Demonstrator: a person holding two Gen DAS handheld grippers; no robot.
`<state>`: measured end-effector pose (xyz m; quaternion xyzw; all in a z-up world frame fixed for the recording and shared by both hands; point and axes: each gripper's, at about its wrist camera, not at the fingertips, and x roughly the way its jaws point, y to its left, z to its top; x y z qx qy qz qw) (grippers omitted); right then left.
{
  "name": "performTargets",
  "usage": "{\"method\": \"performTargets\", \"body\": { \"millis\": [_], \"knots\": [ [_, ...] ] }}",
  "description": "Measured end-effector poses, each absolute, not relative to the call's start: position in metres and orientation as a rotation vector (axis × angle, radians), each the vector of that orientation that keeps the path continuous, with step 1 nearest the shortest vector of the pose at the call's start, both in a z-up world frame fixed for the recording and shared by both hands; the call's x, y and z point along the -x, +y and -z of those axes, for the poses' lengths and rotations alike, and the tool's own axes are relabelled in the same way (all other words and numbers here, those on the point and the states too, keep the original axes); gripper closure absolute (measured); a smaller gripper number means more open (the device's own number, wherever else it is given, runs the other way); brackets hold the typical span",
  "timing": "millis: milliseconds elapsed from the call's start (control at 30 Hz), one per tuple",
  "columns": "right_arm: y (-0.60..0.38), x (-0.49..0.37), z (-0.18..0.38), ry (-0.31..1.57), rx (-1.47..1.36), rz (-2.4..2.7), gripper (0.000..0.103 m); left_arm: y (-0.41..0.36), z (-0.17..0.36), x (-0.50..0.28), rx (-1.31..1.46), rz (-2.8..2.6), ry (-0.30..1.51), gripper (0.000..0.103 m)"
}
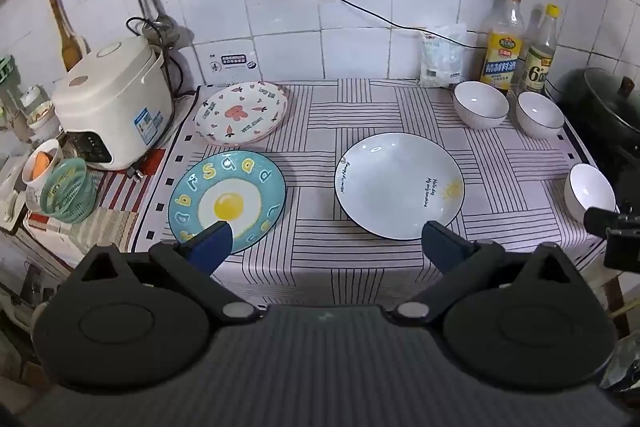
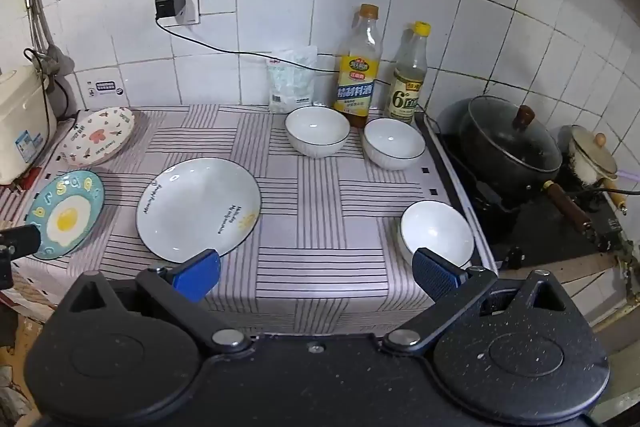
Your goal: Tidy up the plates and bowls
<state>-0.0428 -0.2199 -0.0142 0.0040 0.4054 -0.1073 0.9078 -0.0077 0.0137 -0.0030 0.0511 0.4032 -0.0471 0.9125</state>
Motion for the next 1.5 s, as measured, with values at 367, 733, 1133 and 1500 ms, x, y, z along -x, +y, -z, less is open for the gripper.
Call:
{"method": "performTargets", "body": {
  "millis": [367,733,1133,1500],
  "knots": [
    [-0.212,0.053,0.010,0.825,-0.003,0.178,0.000,0.024,0.001,0.011,-0.091,0.097,0.816,0.000],
    [-0.211,0.056,0.013,0.825,0.015,0.193,0.000,0.013,0.000,0.030,-0.130,0.125,0.781,0.000],
    [-0.211,0.060,0.015,0.820,0.016,0.195,0.000,0.018,0.005,0.035,-0.120,0.122,0.785,0.000],
    [-0.210,0.060,0.020,0.832,0.026,0.211,0.000,0.016,0.004,0.049,-0.140,0.116,0.721,0.000]
  ]
}}
